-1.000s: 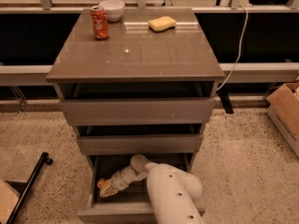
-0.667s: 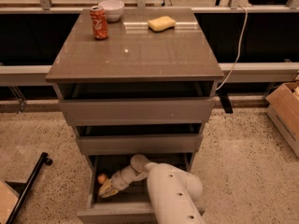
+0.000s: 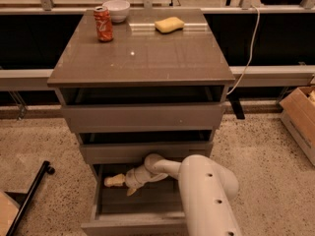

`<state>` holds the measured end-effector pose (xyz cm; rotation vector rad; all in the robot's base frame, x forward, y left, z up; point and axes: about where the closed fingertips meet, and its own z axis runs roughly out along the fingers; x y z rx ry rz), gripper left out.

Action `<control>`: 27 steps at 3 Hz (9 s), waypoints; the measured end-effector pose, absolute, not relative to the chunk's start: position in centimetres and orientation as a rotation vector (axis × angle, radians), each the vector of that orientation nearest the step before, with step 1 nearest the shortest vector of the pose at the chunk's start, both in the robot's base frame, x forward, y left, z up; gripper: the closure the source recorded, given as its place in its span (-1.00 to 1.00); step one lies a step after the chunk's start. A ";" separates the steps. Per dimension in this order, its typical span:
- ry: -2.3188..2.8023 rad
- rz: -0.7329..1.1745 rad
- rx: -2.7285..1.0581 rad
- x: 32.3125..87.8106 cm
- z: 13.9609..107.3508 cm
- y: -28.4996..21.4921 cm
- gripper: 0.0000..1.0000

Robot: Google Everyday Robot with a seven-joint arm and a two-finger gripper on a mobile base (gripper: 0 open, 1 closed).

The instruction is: Pick orange from bottom drawer and place on counter

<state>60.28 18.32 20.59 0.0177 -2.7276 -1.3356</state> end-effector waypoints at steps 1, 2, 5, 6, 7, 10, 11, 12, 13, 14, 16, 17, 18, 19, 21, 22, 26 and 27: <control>-2.792 -1.362 -0.087 59.5 20.7 17.8 -1.00; -2.794 -1.363 -0.092 59.5 20.7 17.8 -1.00; -2.779 -1.396 0.033 60.6 20.1 20.1 -1.00; -2.780 -1.441 0.040 61.6 19.6 20.6 -1.00; -2.777 -1.469 0.041 62.1 19.1 20.9 -1.00; -2.797 -1.590 0.065 64.2 17.1 22.8 -1.00; -2.829 -1.644 0.063 64.8 17.2 23.7 -1.00; -2.847 -1.701 0.075 65.6 17.1 25.0 -1.00; -2.848 -1.761 0.091 66.5 16.7 26.1 -1.00; -2.842 -1.785 0.101 66.8 16.5 26.7 -1.00; -2.842 -1.786 0.101 66.8 16.6 26.7 -0.15; -2.850 -1.815 0.084 67.7 16.1 26.9 0.29; -2.863 -1.838 0.076 68.5 16.0 27.1 0.78; -2.908 -1.827 0.071 69.2 16.5 26.2 1.00; -3.086 -1.573 -0.065 70.8 20.7 18.3 1.00; -3.089 -1.556 -0.075 69.9 19.9 17.8 1.00; -3.089 -1.556 -0.075 69.9 19.9 17.8 0.70; -3.089 -1.556 -0.075 69.9 19.9 17.8 0.26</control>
Offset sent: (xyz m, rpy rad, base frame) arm -0.0050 -0.0042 0.0022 -0.0048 -0.0282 -0.0724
